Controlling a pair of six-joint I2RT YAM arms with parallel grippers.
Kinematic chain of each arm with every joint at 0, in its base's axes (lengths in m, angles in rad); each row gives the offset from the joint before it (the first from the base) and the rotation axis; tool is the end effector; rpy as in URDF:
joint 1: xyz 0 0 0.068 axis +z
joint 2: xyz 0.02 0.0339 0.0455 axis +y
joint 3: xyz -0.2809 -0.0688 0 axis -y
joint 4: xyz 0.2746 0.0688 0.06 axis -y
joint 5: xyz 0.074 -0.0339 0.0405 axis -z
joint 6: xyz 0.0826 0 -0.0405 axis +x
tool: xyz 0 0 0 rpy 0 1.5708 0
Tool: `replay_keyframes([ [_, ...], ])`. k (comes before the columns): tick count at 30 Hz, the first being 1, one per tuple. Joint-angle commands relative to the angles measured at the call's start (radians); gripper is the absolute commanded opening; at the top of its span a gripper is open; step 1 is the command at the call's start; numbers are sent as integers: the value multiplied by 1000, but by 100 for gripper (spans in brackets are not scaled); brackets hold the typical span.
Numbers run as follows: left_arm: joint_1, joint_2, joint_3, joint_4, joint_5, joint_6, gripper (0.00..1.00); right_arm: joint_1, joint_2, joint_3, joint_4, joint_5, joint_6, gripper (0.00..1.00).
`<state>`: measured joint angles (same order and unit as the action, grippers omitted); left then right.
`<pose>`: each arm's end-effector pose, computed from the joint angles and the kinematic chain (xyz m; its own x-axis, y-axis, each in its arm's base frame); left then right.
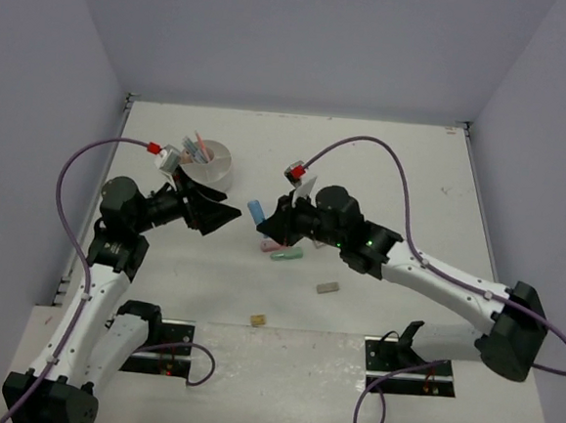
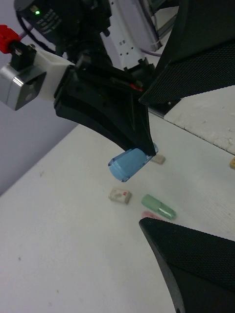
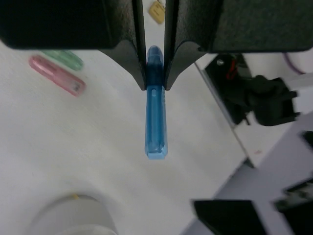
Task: Sort the stationery into containers
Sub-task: Pick up the stationery from the center of the board, then place the stationery in the storage box.
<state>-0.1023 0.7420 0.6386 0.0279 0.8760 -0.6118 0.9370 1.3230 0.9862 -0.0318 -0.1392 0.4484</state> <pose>0.2112 -0.0855 0.3251 -0.5366 -0.3146 -0.7830 0.6342 0.4617 -0.6201 0.2131 0.3093 0.2956 -0.5715 -0.0526 -0.8189 -0.6957 0.5604 0.4495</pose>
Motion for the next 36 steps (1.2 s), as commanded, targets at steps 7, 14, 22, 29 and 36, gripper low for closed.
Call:
replay_keyframes([
  [7, -300, -8, -34, 576, 130, -267, 96, 6, -257, -161, 294, -487, 21, 0],
  [14, -417, 56, -29, 574, 80, -248, 79, 6, -299, -160, 315, -507, 32, 0],
  [22, -425, 71, 36, 460, 23, -197, 22, -1, -338, -176, 280, -427, 15, 0],
  [29, -425, 75, 153, 276, -77, -82, 0, -17, -354, -187, 261, -408, 3, 28],
  [36, -424, 304, 583, -431, -865, 152, 0, -29, -465, -205, -47, 128, 20, 99],
])
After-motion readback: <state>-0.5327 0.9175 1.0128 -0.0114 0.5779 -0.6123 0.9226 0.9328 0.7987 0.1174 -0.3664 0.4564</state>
